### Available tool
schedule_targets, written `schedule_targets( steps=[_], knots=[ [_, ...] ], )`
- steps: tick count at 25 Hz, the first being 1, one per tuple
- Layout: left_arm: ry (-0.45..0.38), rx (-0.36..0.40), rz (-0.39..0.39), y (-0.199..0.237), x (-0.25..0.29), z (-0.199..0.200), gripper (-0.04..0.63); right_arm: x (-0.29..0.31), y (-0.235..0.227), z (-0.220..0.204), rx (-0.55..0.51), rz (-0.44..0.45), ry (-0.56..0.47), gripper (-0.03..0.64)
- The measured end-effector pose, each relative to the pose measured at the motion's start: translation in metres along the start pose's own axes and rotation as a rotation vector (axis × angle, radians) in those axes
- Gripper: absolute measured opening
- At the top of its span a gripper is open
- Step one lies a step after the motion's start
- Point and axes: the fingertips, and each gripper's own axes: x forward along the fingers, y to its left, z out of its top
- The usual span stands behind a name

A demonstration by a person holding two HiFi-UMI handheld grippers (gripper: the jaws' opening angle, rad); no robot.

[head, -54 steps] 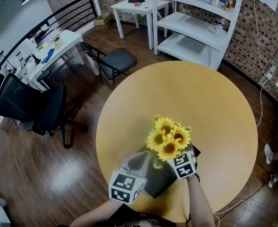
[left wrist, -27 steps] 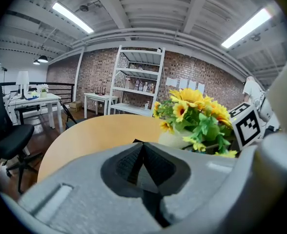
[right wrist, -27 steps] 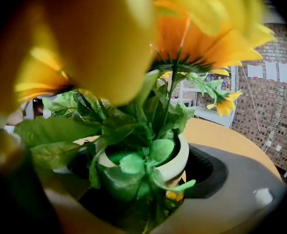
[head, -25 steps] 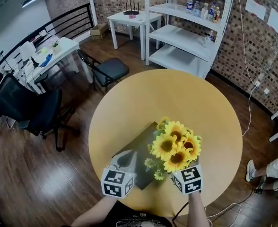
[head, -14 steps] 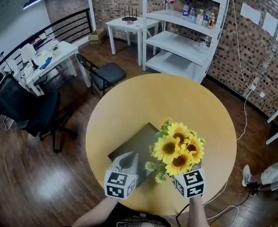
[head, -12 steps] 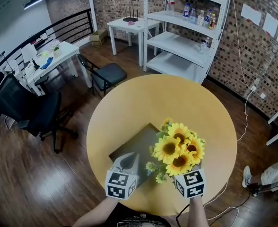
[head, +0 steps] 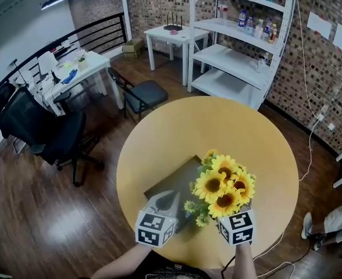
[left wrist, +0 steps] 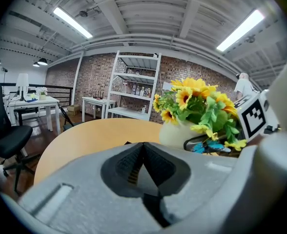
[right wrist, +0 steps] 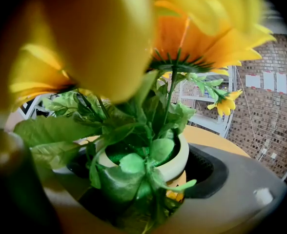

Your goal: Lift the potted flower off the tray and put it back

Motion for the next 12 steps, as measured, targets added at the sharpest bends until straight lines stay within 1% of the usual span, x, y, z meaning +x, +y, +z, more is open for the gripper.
schedule_targets(
  steps=[3, 6, 12],
  knots=[
    [-0.002, -0.014, -0.001, 0.014, -0.008, 0.006, 0.003, 0.015, 0.007, 0.001, -0.001, 0.001, 0.013, 0.512],
    [-0.010, -0.013, 0.005, 0.031, -0.014, 0.015, 0.003, 0.036, 0.014, 0.002, -0.006, 0.000, 0.032, 0.512],
    [-0.018, -0.012, 0.022, 0.044, -0.012, 0.018, 0.003, 0.072, 0.012, -0.018, -0.017, 0.019, 0.069, 0.512]
  ],
)
